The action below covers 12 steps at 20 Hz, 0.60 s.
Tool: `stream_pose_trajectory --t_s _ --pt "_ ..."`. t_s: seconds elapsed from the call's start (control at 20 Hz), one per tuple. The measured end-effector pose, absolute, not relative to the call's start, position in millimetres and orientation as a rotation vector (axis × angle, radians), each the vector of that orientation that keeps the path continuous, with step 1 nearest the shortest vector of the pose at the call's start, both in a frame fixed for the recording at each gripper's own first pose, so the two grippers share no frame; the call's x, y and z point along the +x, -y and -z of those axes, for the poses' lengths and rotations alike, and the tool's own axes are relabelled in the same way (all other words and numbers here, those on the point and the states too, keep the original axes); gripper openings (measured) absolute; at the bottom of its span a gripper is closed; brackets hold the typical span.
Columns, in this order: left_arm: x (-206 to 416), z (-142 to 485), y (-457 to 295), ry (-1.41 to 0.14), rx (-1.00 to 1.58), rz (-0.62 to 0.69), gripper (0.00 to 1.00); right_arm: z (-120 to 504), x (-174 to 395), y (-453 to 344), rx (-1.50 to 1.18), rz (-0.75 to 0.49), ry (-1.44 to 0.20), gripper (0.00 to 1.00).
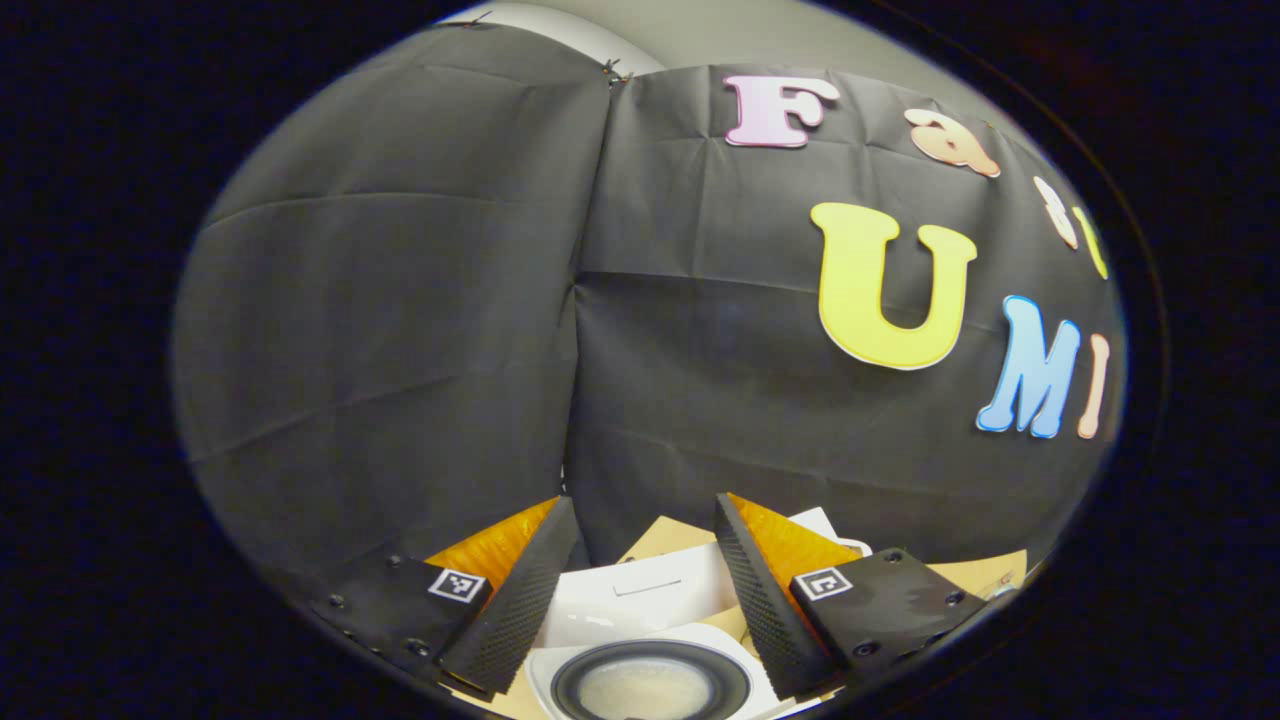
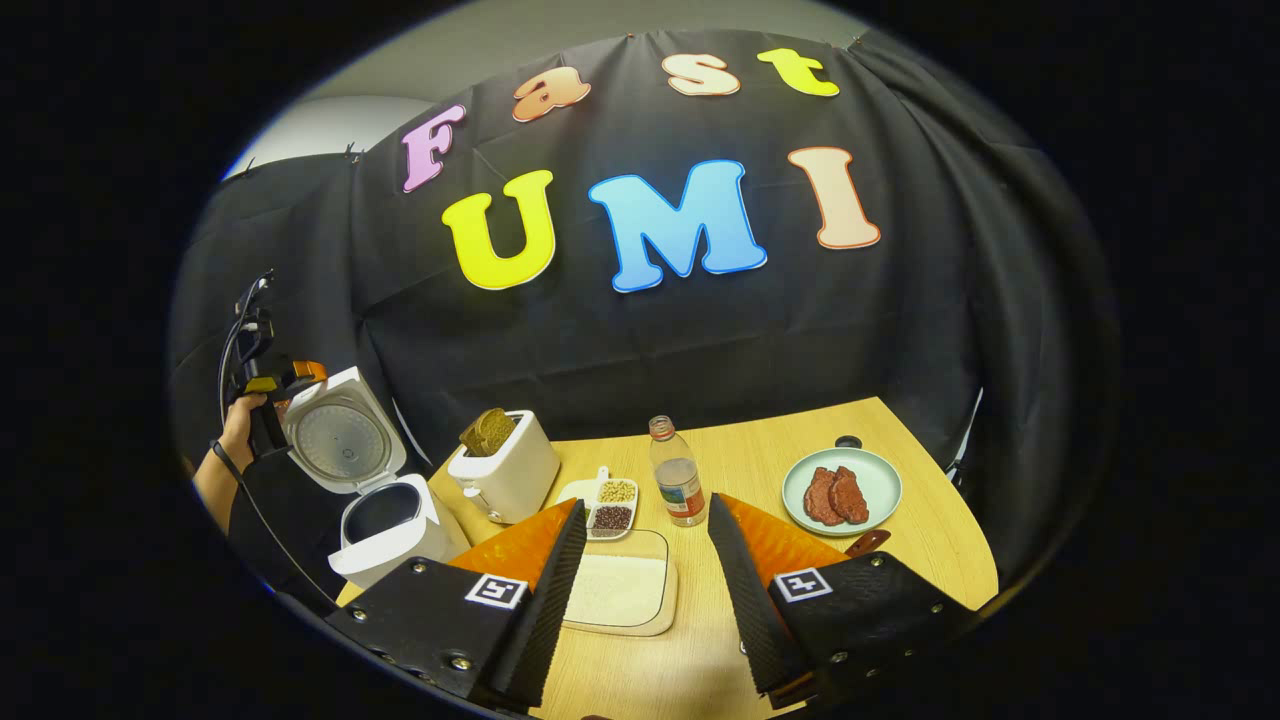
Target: Close the left gripper, press the button to open the rice cooker; take a wooden spoon from the chopstick holder with the right hand, scoop a spoonful of rice and pour it into the rice cooker, then put the wooden spoon back into the chopstick holder.
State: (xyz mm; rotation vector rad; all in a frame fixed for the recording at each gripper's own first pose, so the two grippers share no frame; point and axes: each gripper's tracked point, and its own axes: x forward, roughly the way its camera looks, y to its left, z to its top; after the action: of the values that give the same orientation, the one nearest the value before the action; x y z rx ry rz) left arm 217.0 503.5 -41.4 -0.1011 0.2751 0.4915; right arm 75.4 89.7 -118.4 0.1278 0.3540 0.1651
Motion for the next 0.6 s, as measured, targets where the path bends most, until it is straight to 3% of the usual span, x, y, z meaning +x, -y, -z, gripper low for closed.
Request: stream_pose_trajectory --t_s 0.6 --pt "146 88 -423 -0.221 -0.115 -0.461 0.94 94 49 -83 0.065 -0.228 -0.268 0.75"
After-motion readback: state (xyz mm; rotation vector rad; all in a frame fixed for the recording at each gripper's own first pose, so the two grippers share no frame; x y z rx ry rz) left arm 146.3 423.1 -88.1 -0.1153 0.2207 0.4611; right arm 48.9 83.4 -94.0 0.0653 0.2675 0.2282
